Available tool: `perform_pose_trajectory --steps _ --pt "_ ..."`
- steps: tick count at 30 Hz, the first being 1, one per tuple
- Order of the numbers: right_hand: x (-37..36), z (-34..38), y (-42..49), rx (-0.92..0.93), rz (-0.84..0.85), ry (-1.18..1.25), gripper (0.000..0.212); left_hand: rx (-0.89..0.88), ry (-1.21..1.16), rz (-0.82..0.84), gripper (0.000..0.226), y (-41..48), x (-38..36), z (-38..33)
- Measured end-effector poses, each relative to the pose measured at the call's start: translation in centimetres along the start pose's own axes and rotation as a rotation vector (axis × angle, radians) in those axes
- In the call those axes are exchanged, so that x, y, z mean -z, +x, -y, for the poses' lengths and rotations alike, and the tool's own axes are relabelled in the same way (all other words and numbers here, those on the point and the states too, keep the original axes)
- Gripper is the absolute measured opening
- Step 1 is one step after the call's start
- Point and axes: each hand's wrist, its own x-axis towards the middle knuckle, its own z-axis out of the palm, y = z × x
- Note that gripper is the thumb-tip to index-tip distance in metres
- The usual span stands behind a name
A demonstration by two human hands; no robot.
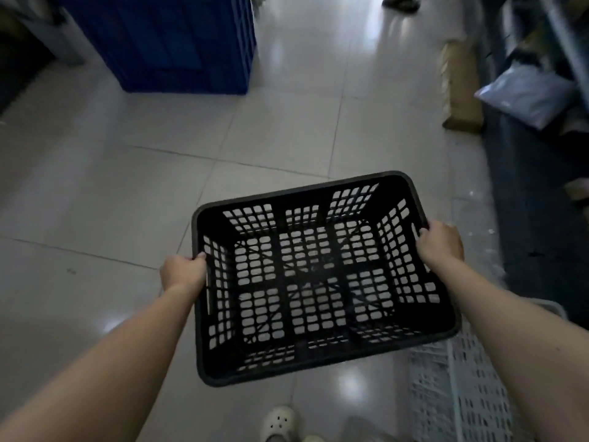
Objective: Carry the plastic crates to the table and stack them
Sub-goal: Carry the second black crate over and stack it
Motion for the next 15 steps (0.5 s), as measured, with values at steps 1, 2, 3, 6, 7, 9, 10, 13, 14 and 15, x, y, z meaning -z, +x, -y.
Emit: perform_pose_trajectory --steps 1,2,3,6,7,9,10,13,14,15 --pt "3.9 1.6 -0.6 0.022 -0.029 0.006 0.025 -0.033 -0.023 -0.020 0.044 -0.7 3.4 -2.5" --pt "8.0 3.3 -1.1 0.039 -0.058 0.014 0.025 -0.063 -0.047 -0.036 0.043 -1.7 6.7 -5.0" --pt "12.2 4.8 -1.6 0.055 -0.088 0.016 0.025 -0.103 -0.074 -0.052 0.043 -2.8 9.9 -7.3" --pt "25.6 8.4 -3.8 0.088 -0.150 0.054 0.025 -0.230 -0.195 -0.052 0.040 -6.9 19.4 -14.1" --pt "30.1 9.2 -4.7 0.104 -0.162 0.068 0.025 -0.276 -0.235 -0.039 0.037 -8.2 22.4 -16.5" --pt "38.8 10.2 -7.3 0.135 -0.174 0.079 0.027 -0.373 -0.259 -0.004 0.027 -11.2 28.3 -20.6" --pt "43.0 10.6 -9.0 0.140 -0.180 0.080 0.027 -0.429 -0.257 0.004 0.027 -12.9 31.2 -22.7" --pt "54.3 10.2 -15.2 0.108 -0.237 0.073 0.023 -0.590 -0.176 -0.004 0.033 -18.9 38.8 -28.4" --pt "57.5 9.9 -17.8 0.085 -0.261 0.086 0.023 -0.641 -0.145 -0.008 0.033 -21.3 40.9 -30.0" --pt "60.4 9.3 -20.6 0.059 -0.287 0.108 0.020 -0.687 -0.128 0.003 0.031 -23.2 42.9 -31.4"
